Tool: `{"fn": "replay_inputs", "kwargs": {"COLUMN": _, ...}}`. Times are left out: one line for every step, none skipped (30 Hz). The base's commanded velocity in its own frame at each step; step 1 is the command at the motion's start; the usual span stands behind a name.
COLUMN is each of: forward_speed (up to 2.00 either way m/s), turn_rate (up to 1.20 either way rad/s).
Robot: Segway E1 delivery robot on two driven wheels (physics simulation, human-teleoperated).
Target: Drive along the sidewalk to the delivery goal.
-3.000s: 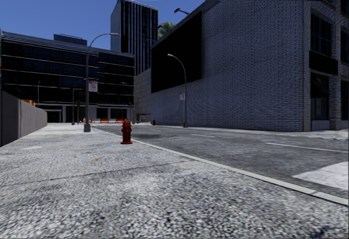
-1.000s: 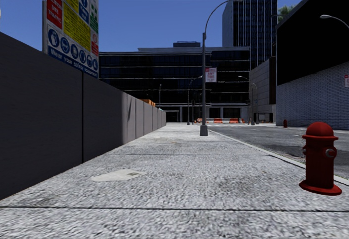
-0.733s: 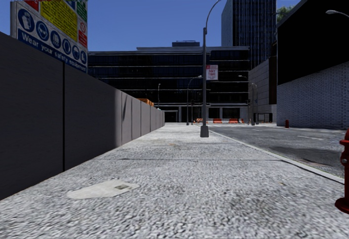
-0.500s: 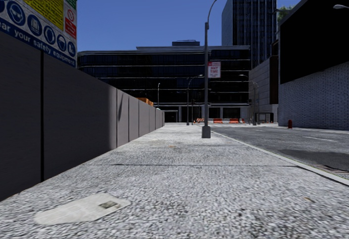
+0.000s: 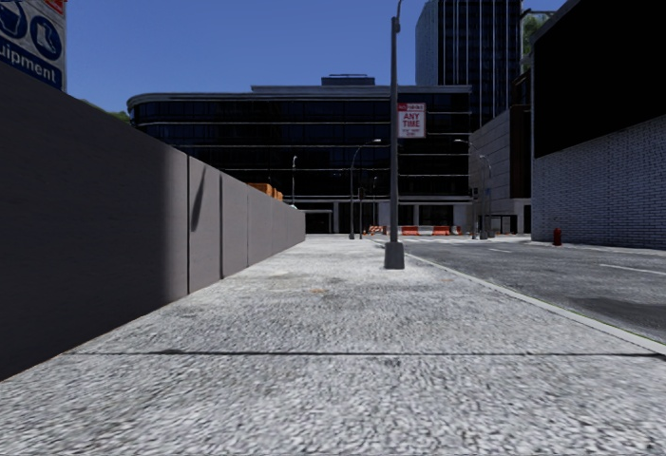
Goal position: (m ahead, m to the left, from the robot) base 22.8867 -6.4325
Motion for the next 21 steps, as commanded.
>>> {"fn": "replay_inputs", "kwargs": {"forward_speed": 2.0, "turn_rate": -0.22}}
{"fn": "replay_inputs", "kwargs": {"forward_speed": 2.0, "turn_rate": -0.22}}
{"fn": "replay_inputs", "kwargs": {"forward_speed": 2.0, "turn_rate": -0.22}}
{"fn": "replay_inputs", "kwargs": {"forward_speed": 2.0, "turn_rate": 0.0}}
{"fn": "replay_inputs", "kwargs": {"forward_speed": 2.0, "turn_rate": 0.0}}
{"fn": "replay_inputs", "kwargs": {"forward_speed": 2.0, "turn_rate": 0.0}}
{"fn": "replay_inputs", "kwargs": {"forward_speed": 2.0, "turn_rate": 0.0}}
{"fn": "replay_inputs", "kwargs": {"forward_speed": 2.0, "turn_rate": 0.0}}
{"fn": "replay_inputs", "kwargs": {"forward_speed": 2.0, "turn_rate": 0.0}}
{"fn": "replay_inputs", "kwargs": {"forward_speed": 2.0, "turn_rate": 0.0}}
{"fn": "replay_inputs", "kwargs": {"forward_speed": 2.0, "turn_rate": 0.0}}
{"fn": "replay_inputs", "kwargs": {"forward_speed": 2.0, "turn_rate": 0.0}}
{"fn": "replay_inputs", "kwargs": {"forward_speed": 2.0, "turn_rate": 0.0}}
{"fn": "replay_inputs", "kwargs": {"forward_speed": 2.0, "turn_rate": 0.0}}
{"fn": "replay_inputs", "kwargs": {"forward_speed": 2.0, "turn_rate": 0.0}}
{"fn": "replay_inputs", "kwargs": {"forward_speed": 2.0, "turn_rate": 0.0}}
{"fn": "replay_inputs", "kwargs": {"forward_speed": 2.0, "turn_rate": 0.0}}
{"fn": "replay_inputs", "kwargs": {"forward_speed": 2.0, "turn_rate": 0.0}}
{"fn": "replay_inputs", "kwargs": {"forward_speed": 2.0, "turn_rate": 0.0}}
{"fn": "replay_inputs", "kwargs": {"forward_speed": 2.0, "turn_rate": 0.0}}
{"fn": "replay_inputs", "kwargs": {"forward_speed": 2.0, "turn_rate": 0.0}}
